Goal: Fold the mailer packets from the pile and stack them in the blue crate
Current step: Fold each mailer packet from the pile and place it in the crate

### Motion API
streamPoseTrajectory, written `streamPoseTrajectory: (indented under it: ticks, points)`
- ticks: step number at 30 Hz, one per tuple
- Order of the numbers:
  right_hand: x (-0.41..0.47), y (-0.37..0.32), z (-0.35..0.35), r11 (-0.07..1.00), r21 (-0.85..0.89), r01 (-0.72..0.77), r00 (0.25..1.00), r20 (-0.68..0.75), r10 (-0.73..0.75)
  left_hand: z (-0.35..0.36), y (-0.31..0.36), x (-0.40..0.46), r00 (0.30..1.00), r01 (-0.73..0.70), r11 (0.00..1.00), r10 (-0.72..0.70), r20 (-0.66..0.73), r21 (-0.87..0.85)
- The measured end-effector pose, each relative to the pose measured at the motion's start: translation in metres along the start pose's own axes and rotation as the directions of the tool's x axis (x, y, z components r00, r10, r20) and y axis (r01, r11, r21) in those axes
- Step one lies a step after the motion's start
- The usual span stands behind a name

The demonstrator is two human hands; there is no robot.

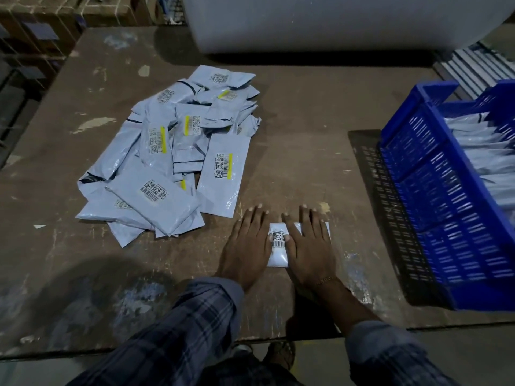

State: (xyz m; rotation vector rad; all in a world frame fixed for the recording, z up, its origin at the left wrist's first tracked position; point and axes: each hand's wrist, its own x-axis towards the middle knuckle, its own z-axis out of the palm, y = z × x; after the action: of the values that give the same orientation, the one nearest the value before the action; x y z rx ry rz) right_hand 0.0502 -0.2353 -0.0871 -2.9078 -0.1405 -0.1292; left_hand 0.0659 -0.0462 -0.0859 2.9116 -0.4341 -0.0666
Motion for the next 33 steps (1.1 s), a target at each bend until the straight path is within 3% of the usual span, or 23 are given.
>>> streamPoseTrajectory:
  ticks: [11, 19, 26, 33]
  points:
    - [0.004, 0.002, 0.005, 0.999, -0.045, -0.004, 1.0, 0.021, 0.005, 0.004, -0.002, 0.005, 0.999, -0.035, 0.999, 0.033, 0.026, 0.042]
    - [-0.002, 0.003, 0.006, 1.0, -0.016, -0.005, 1.0, 0.027, 0.005, -0.001, -0.009, -0.003, 0.996, -0.087, 0.995, 0.087, 0.014, -0.038]
    - [-0.019, 0.0, 0.006, 0.994, -0.097, -0.053, 0.998, 0.019, 0.055, 0.002, -0.01, -0.001, 0.992, -0.114, 0.992, 0.111, 0.052, 0.051]
    - [-0.001, 0.011, 0.003, 1.0, -0.023, -0.014, 0.994, 0.104, 0.016, 0.005, -0.003, -0.011, 0.992, -0.124, 0.986, 0.121, 0.035, 0.112]
